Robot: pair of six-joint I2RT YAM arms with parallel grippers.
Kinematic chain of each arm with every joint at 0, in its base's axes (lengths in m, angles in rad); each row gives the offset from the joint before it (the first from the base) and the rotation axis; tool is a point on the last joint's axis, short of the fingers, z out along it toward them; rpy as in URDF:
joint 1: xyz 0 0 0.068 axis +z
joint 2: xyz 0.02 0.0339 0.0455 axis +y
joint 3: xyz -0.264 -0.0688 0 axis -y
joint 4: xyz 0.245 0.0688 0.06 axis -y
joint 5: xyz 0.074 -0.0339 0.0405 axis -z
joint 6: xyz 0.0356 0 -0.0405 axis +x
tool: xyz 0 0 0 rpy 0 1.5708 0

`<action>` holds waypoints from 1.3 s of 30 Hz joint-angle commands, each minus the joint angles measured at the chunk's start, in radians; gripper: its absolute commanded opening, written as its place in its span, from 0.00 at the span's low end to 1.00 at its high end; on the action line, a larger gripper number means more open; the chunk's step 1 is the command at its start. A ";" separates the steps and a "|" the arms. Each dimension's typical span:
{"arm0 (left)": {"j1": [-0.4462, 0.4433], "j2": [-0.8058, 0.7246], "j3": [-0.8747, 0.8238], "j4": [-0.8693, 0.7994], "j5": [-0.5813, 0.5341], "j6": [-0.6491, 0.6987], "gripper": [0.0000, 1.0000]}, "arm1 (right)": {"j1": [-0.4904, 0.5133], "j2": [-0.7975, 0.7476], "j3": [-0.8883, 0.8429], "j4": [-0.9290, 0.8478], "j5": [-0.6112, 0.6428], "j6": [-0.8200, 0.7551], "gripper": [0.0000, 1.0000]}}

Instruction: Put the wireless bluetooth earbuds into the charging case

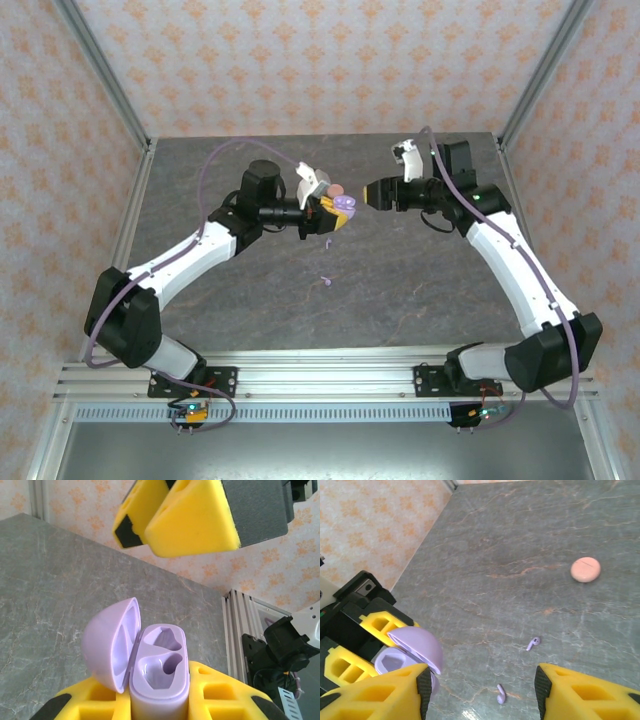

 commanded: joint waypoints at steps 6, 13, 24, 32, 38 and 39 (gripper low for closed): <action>-0.007 -0.097 -0.083 0.127 -0.060 -0.049 0.18 | -0.005 0.076 -0.062 -0.017 0.120 0.055 0.57; -0.016 -0.174 -0.140 0.102 -0.102 -0.056 0.18 | 0.003 0.218 -0.152 0.099 0.025 0.152 0.53; -0.046 -0.258 -0.201 0.054 -0.147 -0.060 0.19 | 0.095 0.467 -0.153 0.281 0.047 0.358 0.46; -0.053 -0.284 -0.217 0.048 -0.160 -0.068 0.19 | 0.144 0.615 -0.055 0.300 0.052 0.404 0.43; -0.057 -0.285 -0.218 0.048 -0.161 -0.070 0.19 | 0.160 0.690 0.007 0.275 0.074 0.413 0.42; -0.057 -0.286 -0.217 0.048 -0.161 -0.069 0.19 | 0.160 0.701 0.017 0.267 0.075 0.412 0.41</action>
